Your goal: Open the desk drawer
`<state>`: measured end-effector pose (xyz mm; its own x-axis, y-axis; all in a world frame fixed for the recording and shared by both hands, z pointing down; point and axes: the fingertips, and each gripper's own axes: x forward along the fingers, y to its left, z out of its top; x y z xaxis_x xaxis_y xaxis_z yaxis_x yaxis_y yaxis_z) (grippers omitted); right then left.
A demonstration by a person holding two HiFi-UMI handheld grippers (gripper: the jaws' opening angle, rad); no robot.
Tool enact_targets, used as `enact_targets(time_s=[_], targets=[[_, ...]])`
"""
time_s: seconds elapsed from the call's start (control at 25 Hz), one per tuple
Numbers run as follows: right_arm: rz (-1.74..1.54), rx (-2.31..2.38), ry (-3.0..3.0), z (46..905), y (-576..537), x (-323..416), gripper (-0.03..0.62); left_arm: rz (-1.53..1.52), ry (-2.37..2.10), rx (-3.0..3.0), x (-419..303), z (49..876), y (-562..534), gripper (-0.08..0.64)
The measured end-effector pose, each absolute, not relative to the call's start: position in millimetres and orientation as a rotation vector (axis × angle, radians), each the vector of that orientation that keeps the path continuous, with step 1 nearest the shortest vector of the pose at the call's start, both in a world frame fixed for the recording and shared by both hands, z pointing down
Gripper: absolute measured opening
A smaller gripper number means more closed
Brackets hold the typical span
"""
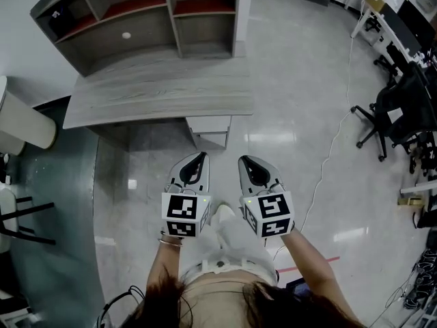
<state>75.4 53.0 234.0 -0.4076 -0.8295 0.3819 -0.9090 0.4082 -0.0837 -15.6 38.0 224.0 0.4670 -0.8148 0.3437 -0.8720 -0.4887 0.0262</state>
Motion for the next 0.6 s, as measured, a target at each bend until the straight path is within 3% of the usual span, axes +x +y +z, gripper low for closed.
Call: enact_targets(time_s=[0.6], targets=[[0.450,1.418,-2.322,268,4,66,0.026,0.399,-1.477,2.435,-38,250,-6,0.014]])
